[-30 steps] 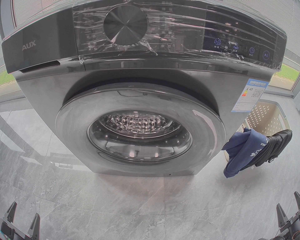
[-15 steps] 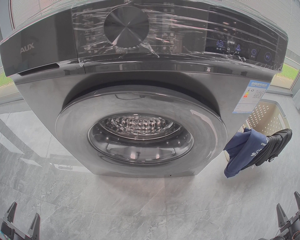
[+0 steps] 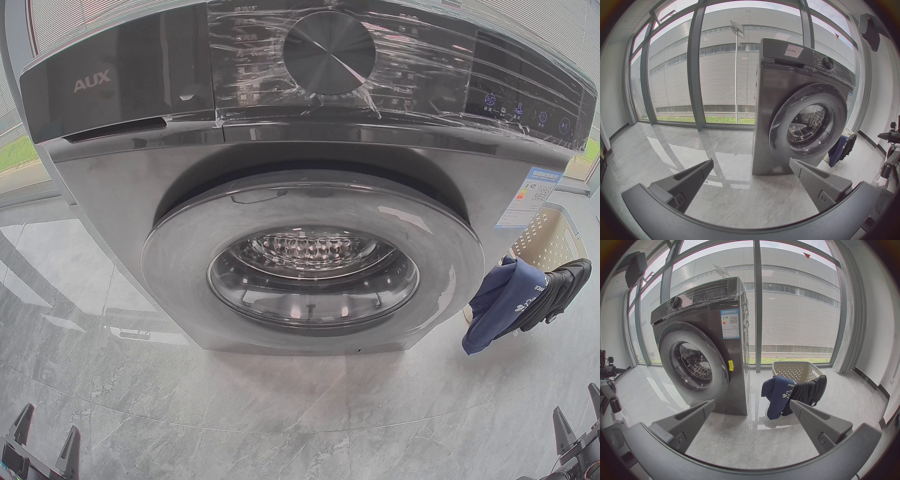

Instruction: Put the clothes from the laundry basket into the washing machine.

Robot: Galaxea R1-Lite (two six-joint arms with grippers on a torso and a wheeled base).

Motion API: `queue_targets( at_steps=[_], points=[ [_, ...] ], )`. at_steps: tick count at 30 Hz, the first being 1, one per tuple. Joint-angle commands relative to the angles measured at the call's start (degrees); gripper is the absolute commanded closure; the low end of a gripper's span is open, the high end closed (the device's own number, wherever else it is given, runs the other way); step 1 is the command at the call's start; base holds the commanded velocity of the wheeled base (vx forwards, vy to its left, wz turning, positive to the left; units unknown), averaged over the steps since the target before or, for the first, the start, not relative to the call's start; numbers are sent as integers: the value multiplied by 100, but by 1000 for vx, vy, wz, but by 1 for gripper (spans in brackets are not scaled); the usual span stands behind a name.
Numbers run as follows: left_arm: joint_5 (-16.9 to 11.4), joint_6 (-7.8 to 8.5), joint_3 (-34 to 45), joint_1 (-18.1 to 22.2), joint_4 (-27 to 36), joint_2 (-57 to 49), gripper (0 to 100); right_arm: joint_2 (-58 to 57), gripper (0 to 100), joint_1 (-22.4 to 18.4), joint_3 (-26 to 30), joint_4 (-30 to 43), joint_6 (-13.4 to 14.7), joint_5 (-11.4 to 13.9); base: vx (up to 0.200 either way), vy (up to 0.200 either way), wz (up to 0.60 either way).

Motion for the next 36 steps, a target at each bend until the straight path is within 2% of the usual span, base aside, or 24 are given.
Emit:
queue_targets(
  at_steps=[1, 4, 10, 19, 21, 23, 24, 25, 26, 27, 28, 29, 30, 34, 36],
  points=[
    [-1, 5, 84, 0, -1, -75, 0, -41, 0, -4, 101, -2, -2, 8, 0, 0, 0],
    [-1, 5, 84, 0, -1, -75, 0, -41, 0, -4, 101, -2, -2, -1, 0, 0, 0],
    [-1, 5, 84, 0, -1, -84, 0, -41, 0, -4, 101, -2, -2, -1, 200, 0, 0],
    [8, -4, 84, 0, -1, -84, 0, -41, 0, -4, 101, 7, 51, -71, 0, 0, 0],
    [-1, -4, 84, 0, -1, -84, 0, -50, 0, -22, 101, -28, 33, -18, 0, 0, 0],
    [8, 5, 84, 0, -1, -84, 0, -94, 0, -13, -101, -213, 33, 26, 0, 0, 0],
    [8, -4, 84, 0, -1, -84, 0, 29, 0, 4, -567, -353, 104, 87, 0, 0, 0],
    [8, -4, 84, 0, -1, -84, 0, 56, 0, 13, -611, -371, 121, 87, 0, 0, 0],
    [8, 5, 84, 0, -1, -75, 0, 627, 0, 66, -962, -371, 438, 140, 0, 0, 0],
    [-1, 14, 84, 0, -1, -75, 0, 1022, 0, 101, -954, -371, 640, 184, 0, 0, 0],
    [-1, 14, 84, 0, -1, -75, 0, 1075, 0, 110, -954, -362, 666, 193, 0, 0, 0],
    [8, 14, 84, 0, -1, -84, 0, 1620, 0, 189, -866, -397, 886, 289, 0, 0, 0],
    [-1, 5, 84, 0, -1, -84, 0, 2103, 0, 268, -751, -459, 912, 368, 0, 0, 0],
    [-1, 5, 84, 0, -1, -84, 0, 3351, 0, 479, -734, -749, 710, 386, 0, 0, 0],
    [-1, 5, 84, 0, -1, -84, 0, 4055, 0, 743, -751, -1241, 543, 386, 0, 0, 0]
  ],
)
